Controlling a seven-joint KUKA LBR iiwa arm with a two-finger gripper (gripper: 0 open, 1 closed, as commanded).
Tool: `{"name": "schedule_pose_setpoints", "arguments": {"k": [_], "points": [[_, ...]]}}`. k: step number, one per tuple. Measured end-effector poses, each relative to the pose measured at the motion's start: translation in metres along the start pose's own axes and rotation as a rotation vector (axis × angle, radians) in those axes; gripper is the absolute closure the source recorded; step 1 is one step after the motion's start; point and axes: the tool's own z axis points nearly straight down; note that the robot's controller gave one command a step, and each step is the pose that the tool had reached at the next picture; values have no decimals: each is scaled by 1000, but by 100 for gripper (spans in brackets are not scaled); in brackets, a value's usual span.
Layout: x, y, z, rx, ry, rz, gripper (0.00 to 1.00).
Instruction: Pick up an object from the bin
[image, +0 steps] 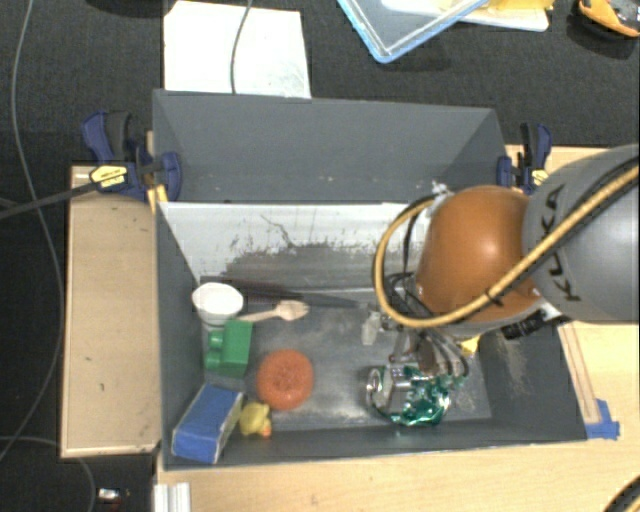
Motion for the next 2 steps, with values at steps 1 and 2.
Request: {"name": "schedule_pose_setpoints", "arguments": {"k": [1,2], "points": [[-2,0,-3,-1,-8,2,0],[-1,-50,7,0,-7,-96,0]]}}
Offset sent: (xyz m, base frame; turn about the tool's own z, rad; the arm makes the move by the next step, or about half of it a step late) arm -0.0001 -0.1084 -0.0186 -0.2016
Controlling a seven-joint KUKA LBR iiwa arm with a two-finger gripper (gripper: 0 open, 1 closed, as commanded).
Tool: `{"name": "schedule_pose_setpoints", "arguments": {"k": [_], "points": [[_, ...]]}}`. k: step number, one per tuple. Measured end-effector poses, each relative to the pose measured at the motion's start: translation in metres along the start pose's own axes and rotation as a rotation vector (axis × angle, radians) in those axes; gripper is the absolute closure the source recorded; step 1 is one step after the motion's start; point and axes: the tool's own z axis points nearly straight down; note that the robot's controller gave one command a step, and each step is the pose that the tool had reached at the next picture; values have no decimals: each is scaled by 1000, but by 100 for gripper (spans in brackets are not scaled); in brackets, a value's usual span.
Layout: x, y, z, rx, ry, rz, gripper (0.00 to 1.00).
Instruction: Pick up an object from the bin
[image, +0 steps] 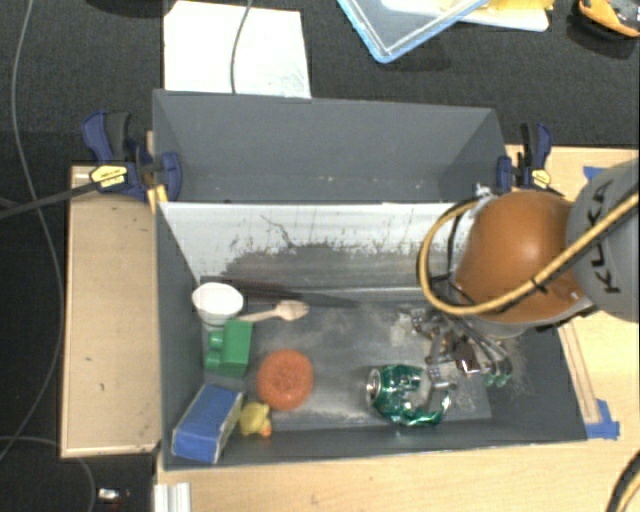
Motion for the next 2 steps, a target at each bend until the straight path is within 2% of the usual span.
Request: {"name": "schedule_pose_setpoints", "arguments": {"k": [1,2], "points": [[4,-40,1,1,-2,-3,0],[3,-40,60,2,-6,-211,0]]}}
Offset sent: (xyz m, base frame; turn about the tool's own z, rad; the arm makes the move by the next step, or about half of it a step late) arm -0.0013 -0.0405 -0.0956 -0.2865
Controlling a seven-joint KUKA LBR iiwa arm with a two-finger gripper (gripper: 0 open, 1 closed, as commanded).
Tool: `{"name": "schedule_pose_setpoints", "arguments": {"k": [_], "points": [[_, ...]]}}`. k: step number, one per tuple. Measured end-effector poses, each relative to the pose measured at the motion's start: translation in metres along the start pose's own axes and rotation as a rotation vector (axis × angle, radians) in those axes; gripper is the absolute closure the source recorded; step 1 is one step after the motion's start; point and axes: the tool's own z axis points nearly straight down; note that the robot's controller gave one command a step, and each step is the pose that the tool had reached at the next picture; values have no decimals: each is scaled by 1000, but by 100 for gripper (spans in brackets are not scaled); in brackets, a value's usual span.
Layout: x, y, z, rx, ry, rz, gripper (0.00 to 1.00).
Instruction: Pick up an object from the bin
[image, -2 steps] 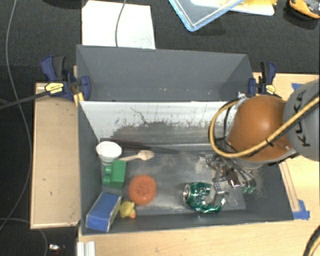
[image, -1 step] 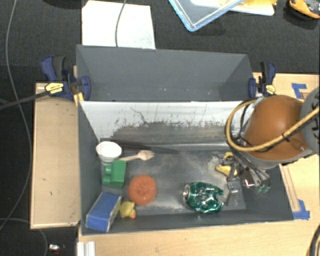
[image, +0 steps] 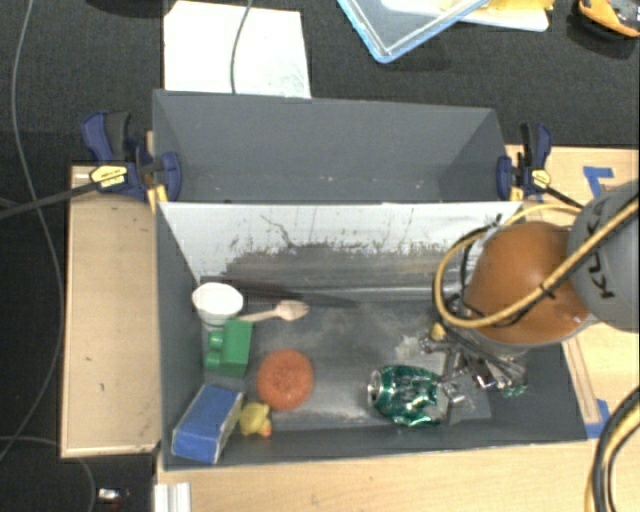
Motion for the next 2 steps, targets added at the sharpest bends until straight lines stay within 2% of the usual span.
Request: {"name": "schedule_pose_setpoints", "arguments": {"k": [1,2], "points": [[-8,28,35,2,-2,-54,0],[-16,1,36,1,-2,154,0]]}}
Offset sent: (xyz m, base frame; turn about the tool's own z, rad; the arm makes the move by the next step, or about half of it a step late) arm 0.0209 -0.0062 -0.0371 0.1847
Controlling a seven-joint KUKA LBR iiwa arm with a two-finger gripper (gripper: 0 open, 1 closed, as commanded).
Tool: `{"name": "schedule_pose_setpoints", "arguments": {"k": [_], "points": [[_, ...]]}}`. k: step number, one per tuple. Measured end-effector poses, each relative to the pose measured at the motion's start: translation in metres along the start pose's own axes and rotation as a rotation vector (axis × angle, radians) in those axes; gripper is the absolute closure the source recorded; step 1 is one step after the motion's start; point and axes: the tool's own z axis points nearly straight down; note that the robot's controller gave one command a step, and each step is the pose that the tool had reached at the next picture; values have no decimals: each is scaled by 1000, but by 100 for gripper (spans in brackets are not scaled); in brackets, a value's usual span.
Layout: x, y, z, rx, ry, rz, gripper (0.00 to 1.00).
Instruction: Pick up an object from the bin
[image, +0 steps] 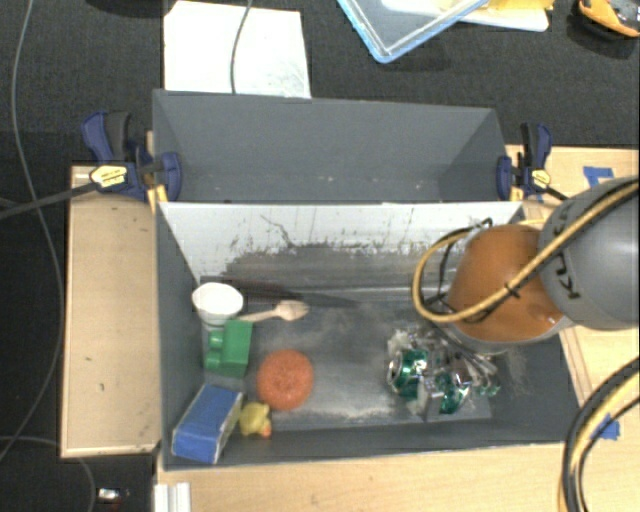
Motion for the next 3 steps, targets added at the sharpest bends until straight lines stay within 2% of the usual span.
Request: {"name": "schedule_pose_setpoints", "arguments": {"k": [1,2,3], "points": [[0,12,-61,-2,5,-101,0],[9,-43,-50,0,1,-13,0],[8,-51,-25,1,-3,50,0]]}}
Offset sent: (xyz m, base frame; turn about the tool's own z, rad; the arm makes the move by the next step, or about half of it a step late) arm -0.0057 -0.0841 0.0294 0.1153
